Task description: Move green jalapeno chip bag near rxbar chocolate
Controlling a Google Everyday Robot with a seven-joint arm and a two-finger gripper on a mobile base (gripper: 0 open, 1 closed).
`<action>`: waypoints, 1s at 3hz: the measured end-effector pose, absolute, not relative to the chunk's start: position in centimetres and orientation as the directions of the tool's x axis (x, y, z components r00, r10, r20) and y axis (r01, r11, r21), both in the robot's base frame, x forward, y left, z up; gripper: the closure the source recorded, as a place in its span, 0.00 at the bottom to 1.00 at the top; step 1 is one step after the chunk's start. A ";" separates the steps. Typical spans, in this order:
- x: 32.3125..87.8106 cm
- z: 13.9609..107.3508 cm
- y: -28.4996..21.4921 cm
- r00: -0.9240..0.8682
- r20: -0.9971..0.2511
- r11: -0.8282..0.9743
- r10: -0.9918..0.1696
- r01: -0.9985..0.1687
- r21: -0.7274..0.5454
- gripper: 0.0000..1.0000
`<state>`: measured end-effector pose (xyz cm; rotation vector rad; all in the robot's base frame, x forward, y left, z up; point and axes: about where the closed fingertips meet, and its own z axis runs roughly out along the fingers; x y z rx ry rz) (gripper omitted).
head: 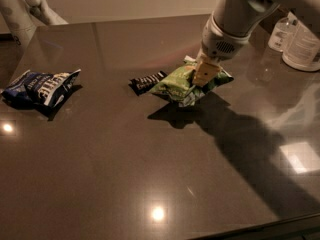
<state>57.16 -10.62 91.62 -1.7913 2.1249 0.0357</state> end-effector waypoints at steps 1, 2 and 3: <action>58.8 91.5 -9.9 -0.159 -0.319 0.234 -0.934 -0.948 -0.214 0.74; 59.8 91.5 -8.7 -0.162 -0.348 0.246 -0.923 -0.946 -0.210 0.51; 59.8 91.4 -8.5 -0.161 -0.349 0.244 -0.923 -0.947 -0.210 0.29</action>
Offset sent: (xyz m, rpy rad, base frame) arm 0.0383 0.0334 0.0000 0.1051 -0.0198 -0.0465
